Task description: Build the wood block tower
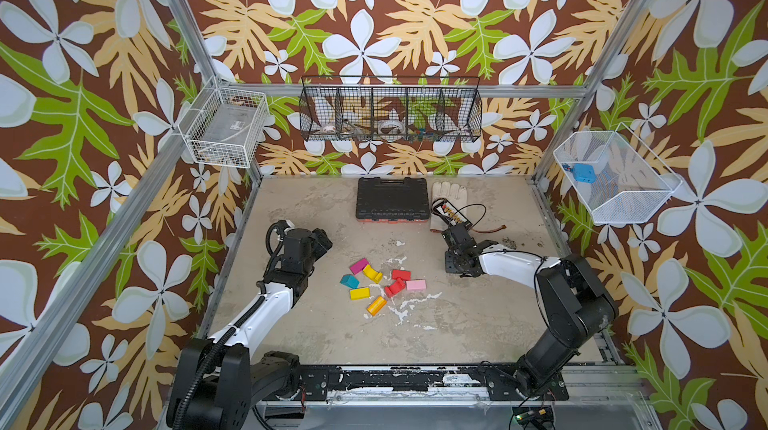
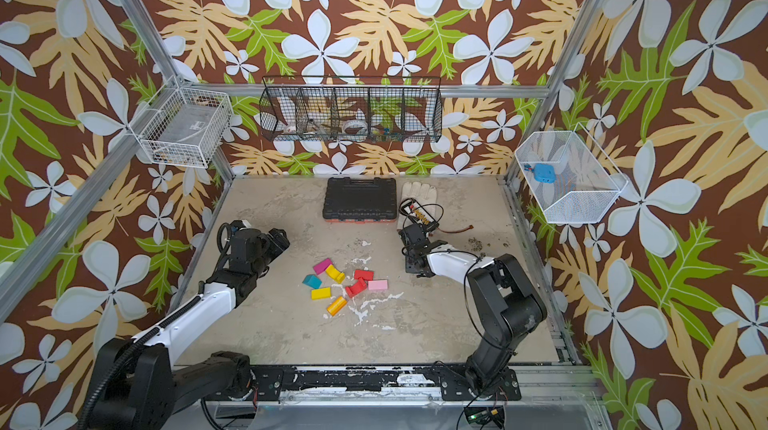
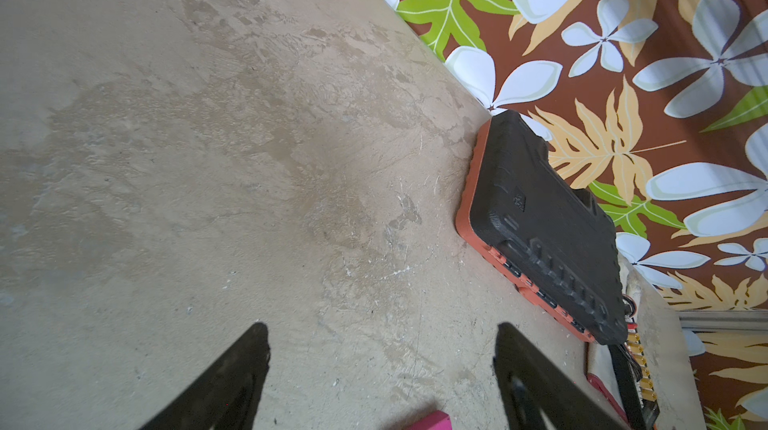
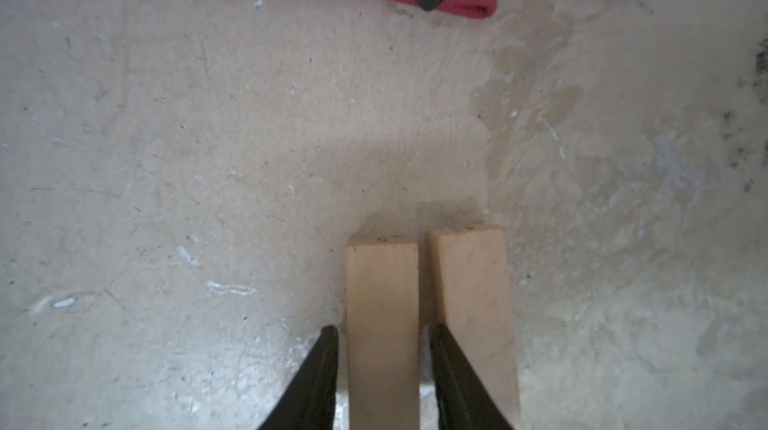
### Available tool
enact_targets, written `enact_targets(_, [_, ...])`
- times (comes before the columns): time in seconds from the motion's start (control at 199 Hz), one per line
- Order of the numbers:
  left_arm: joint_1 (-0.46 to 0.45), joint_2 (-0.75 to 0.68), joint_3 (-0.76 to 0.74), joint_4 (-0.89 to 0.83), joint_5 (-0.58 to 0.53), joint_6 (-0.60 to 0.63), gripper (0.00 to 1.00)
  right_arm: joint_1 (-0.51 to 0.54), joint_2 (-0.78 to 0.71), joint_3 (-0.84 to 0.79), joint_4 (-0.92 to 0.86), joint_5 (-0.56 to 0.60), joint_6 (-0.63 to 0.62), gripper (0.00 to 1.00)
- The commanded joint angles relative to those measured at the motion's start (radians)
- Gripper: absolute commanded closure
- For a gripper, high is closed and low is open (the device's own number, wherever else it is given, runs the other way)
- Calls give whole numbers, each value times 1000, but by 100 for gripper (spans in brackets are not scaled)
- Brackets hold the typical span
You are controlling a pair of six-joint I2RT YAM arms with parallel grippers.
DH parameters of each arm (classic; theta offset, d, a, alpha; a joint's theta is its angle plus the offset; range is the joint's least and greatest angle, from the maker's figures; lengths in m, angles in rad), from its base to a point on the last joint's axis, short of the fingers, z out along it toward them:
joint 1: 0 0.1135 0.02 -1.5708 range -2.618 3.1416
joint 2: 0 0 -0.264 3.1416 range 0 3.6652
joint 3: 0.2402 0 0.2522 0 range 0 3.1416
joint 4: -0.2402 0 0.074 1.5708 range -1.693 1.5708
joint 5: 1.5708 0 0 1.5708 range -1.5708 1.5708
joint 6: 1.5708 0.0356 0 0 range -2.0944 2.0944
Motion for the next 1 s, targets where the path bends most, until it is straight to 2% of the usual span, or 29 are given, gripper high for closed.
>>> enact_targets(0.0, [0, 0, 10, -8, -5, -2, 14, 0, -32, -8, -14, 24, -1, 53])
enact_targets(0.191, [-1, 3, 10, -8, -6, -2, 14, 0, -75, -24, -13, 50, -4, 36])
enact_targets(0.356, [0, 6, 10, -8, -7, -2, 14, -2, -86, -36, -4, 61, -6, 11])
enact_targets(0.462, [0, 7, 10, -8, -7, -2, 14, -5, -82, -44, 10, 48, -12, 0])
enact_targets(0.828, [0, 13, 12, -8, -3, -2, 14, -55, -28, -52, 48, -65, -20, 0])
enact_targets(0.994, [0, 14, 13, -9, -2, -2, 14, -57, -20, -49, 46, -72, -23, 8])
